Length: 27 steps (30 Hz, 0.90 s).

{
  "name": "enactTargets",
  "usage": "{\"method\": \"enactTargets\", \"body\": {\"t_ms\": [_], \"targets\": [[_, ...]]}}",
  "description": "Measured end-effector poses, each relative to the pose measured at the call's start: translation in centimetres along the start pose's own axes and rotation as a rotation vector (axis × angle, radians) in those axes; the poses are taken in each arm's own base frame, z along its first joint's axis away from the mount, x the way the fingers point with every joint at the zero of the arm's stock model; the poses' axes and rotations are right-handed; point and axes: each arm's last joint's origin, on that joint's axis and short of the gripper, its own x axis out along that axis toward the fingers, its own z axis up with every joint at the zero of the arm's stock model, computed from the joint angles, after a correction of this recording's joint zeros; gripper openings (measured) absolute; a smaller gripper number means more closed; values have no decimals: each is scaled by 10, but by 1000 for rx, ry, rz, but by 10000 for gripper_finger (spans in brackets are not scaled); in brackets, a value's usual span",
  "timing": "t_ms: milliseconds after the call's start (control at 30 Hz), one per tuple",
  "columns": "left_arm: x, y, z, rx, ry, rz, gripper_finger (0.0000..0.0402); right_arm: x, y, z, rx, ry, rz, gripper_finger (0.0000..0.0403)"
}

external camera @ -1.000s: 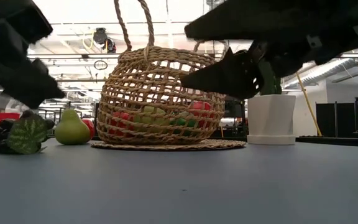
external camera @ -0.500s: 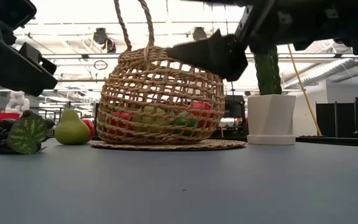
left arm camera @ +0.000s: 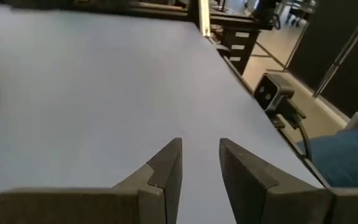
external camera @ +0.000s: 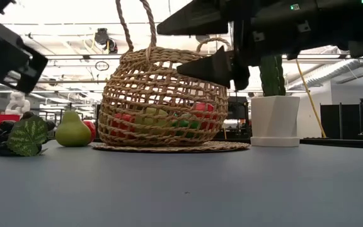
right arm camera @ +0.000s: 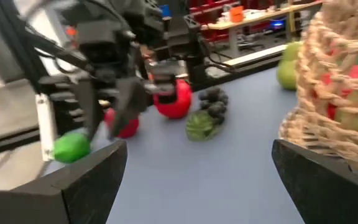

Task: Build produce basket
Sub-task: Put the grapes into the brown basket

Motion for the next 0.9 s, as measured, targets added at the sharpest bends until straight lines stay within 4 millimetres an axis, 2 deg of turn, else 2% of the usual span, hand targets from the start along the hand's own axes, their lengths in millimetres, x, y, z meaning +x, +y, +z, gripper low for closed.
{"method": "enactTargets", "body": {"t_ms": [100, 200, 367, 433, 567, 767, 900], "targets": [[3, 0, -4, -48, 33, 14, 108, 7, 3, -4, 30, -3, 79, 393], [5, -2, -1, -85, 77, 35, 108, 23, 14, -17, 16, 7, 156, 393], [7, -11, 20, -16, 228, 115, 108, 59, 27, -48, -113, 86, 116, 393], [5, -13, 31, 3, 305, 187, 108, 70, 33, -55, -148, 153, 110, 393], [1, -15, 43, 55, 345, 377, 108, 88, 54, -37, -131, 186, 140, 393], [0, -3, 43, 77, 340, 518, 108, 107, 77, 0, -230, 92, 183, 393], [0, 2, 42, 81, 371, 519, 108, 108, 76, 1, -244, 105, 174, 393]]}}
